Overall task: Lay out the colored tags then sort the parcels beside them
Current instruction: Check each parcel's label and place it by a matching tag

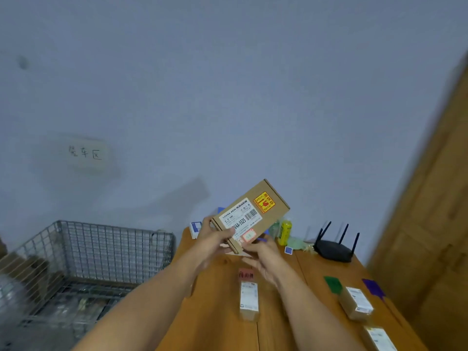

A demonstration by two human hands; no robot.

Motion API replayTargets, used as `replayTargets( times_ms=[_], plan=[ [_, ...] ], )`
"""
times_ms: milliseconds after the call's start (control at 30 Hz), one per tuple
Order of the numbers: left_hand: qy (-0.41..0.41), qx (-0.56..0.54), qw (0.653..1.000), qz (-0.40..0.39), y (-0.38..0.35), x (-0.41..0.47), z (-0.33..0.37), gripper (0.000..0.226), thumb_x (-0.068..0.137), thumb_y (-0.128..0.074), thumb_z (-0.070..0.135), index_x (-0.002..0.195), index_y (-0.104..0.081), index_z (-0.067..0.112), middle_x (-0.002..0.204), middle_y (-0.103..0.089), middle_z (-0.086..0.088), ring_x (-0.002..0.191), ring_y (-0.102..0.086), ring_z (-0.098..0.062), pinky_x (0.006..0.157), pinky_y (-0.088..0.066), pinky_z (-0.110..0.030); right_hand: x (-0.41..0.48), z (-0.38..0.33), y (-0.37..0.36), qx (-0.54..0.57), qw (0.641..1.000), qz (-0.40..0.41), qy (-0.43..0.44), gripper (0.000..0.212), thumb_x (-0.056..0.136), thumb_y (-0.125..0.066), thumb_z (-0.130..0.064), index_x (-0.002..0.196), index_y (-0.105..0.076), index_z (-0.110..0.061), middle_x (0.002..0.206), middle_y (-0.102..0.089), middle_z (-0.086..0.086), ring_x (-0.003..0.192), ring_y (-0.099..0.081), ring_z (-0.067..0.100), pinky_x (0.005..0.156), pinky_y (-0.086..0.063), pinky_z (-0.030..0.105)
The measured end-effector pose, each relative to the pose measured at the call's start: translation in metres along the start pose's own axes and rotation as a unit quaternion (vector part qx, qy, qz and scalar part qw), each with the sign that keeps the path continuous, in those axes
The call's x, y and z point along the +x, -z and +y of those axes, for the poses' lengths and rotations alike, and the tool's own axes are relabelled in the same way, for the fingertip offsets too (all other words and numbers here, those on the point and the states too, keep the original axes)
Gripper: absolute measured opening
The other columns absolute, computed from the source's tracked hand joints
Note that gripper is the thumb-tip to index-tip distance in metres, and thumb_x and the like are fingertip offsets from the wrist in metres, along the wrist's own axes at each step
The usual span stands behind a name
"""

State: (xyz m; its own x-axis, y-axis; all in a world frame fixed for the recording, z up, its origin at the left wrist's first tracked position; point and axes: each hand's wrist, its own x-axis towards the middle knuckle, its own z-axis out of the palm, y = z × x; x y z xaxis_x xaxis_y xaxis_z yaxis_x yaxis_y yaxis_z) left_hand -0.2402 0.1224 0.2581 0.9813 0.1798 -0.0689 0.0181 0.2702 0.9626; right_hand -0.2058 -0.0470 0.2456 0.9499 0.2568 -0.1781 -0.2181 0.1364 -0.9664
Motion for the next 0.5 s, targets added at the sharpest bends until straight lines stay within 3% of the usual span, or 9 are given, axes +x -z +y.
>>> replayTargets(
  times_ms=[167,367,500],
  plan=[
    [-0.023,0.079,0.994,-0.067,-0.006,0.003,0.027,0.077,0.088,-0.076,0.003,0.146,-0.038,0.037,0.117,-0.076,-0.005,0.104,-0.074,-0.026,0.077,-0.063,-0.042,-0.015,-0.034,0.049,0.073,0.993,0.074,0.056,0.047,0.089,-0.075,-0.028,0.131,-0.054,-0.021,0.123,-0.071,0.007,0.117,-0.066,0.025,0.103,-0.051,0.055],
    [-0.016,0.105,0.988,-0.108,-0.037,0.009,0.019,0.082,0.086,-0.080,0.010,0.149,-0.033,0.034,0.103,-0.080,0.002,0.107,-0.072,-0.027,0.103,-0.050,-0.059,-0.053,-0.053,0.132,0.059,0.982,0.143,0.104,0.036,0.096,-0.067,-0.019,0.131,-0.058,-0.014,0.122,-0.072,0.011,0.110,-0.071,0.027,0.092,-0.059,0.045],
    [-0.016,0.093,0.989,-0.116,-0.077,0.008,0.007,0.077,0.084,-0.083,0.012,0.144,-0.039,0.031,0.102,-0.080,0.003,0.107,-0.072,-0.027,0.107,-0.046,-0.059,-0.068,-0.056,0.171,0.052,0.982,0.151,0.104,0.031,0.096,-0.066,-0.014,0.125,-0.060,-0.010,0.118,-0.074,0.012,0.109,-0.072,0.025,0.094,-0.058,0.043]
  ],
)
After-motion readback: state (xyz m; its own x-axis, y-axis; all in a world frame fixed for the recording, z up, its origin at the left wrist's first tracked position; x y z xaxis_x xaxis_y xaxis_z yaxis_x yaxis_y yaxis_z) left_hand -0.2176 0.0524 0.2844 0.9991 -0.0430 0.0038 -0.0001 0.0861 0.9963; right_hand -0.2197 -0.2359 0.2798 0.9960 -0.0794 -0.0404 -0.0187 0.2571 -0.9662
